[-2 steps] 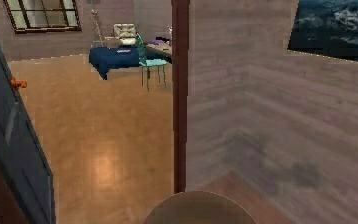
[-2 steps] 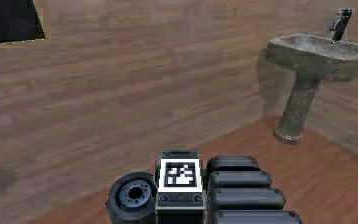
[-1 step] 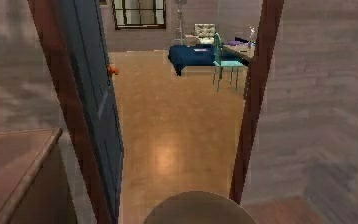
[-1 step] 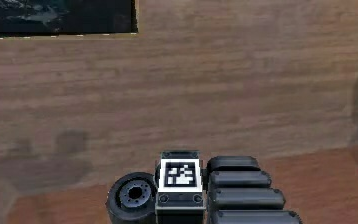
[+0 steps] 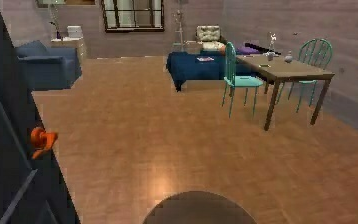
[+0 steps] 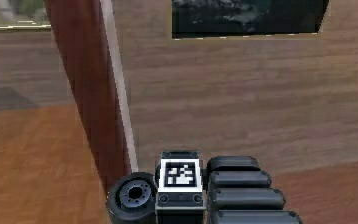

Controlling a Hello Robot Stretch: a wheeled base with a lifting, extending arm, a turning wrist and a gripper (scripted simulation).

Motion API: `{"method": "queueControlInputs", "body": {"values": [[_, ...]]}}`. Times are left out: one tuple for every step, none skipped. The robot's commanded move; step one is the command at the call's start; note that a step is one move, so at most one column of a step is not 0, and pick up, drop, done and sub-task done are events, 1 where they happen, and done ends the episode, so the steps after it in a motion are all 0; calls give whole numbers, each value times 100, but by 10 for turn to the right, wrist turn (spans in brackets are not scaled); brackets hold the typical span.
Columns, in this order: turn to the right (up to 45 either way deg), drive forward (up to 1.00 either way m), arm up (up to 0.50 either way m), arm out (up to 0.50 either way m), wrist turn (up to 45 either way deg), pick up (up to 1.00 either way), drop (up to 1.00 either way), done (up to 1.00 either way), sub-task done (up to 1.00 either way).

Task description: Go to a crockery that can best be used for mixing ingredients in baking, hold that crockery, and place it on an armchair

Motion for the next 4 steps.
{"method": "queueControlInputs", "body": {"values": [[0, 65, 0, 0, 0, 0, 0, 0, 0], [-300, 0, 0, 0, 0, 0, 0, 0, 0], [0, 40, 0, 0, 0, 0, 0, 0, 0], [30, 0, 0, 0, 0, 0, 0, 0, 0]]}}
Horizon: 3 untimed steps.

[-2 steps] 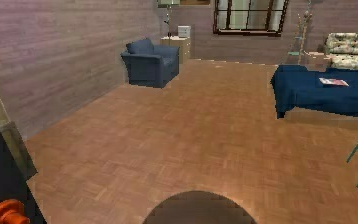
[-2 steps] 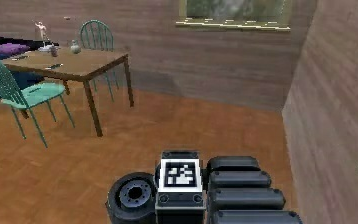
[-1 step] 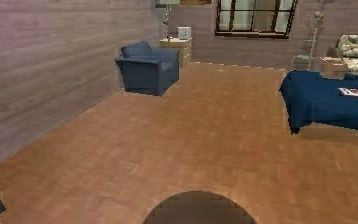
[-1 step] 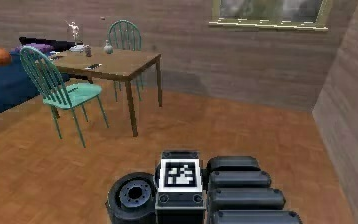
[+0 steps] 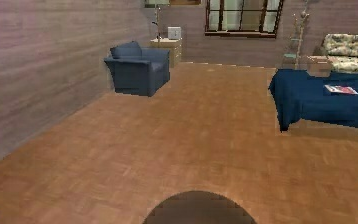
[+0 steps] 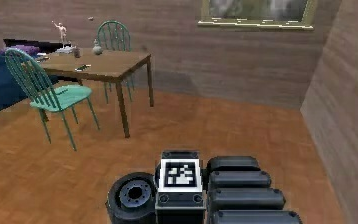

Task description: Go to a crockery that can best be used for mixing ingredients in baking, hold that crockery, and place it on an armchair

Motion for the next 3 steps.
{"method": "queueControlInputs", "body": {"values": [[450, 0, 0, 0, 0, 0, 0, 0, 0], [450, 0, 0, 0, 0, 0, 0, 0, 0], [0, 10, 0, 0, 0, 0, 0, 0, 0]]}}
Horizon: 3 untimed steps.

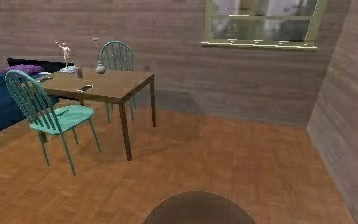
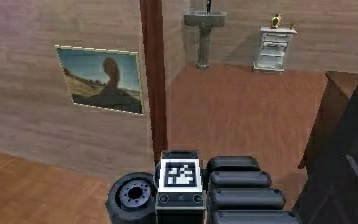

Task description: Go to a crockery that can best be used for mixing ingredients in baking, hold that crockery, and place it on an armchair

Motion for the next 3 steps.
{"method": "queueControlInputs", "body": {"values": [[-450, 0, 0, 0, 0, 0, 0, 0, 0], [-360, 0, 0, 0, 0, 0, 0, 0, 0], [0, 25, 0, 0, 0, 0, 0, 0, 0]]}}
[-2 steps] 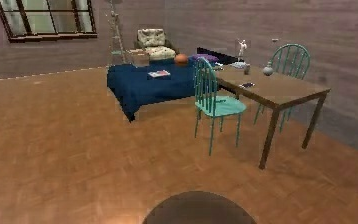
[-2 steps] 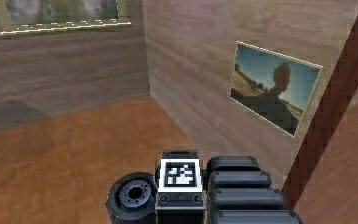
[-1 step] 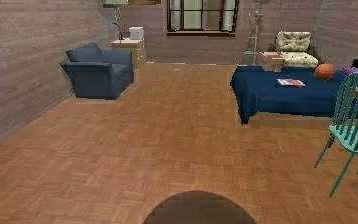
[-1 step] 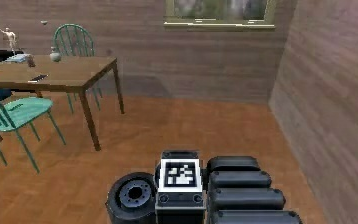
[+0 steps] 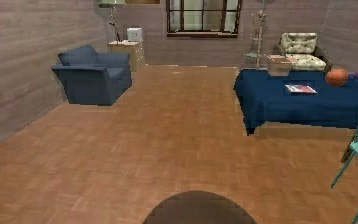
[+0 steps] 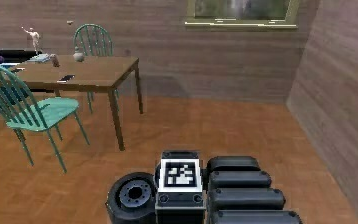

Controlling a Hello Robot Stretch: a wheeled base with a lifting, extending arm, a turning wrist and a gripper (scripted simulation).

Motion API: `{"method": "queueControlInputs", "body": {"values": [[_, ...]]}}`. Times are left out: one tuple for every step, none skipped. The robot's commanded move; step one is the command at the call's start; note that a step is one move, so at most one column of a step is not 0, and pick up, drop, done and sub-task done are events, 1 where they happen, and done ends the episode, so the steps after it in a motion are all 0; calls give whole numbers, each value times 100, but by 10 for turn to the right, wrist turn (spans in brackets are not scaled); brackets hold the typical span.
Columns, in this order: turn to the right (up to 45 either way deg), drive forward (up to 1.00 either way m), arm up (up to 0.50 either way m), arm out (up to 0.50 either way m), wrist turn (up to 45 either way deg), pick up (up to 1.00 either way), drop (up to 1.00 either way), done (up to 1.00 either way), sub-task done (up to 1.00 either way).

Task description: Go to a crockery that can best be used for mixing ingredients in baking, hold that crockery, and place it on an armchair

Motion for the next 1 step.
{"method": "queueControlInputs", "body": {"values": [[-60, 0, 0, 0, 0, 0, 0, 0, 0]]}}
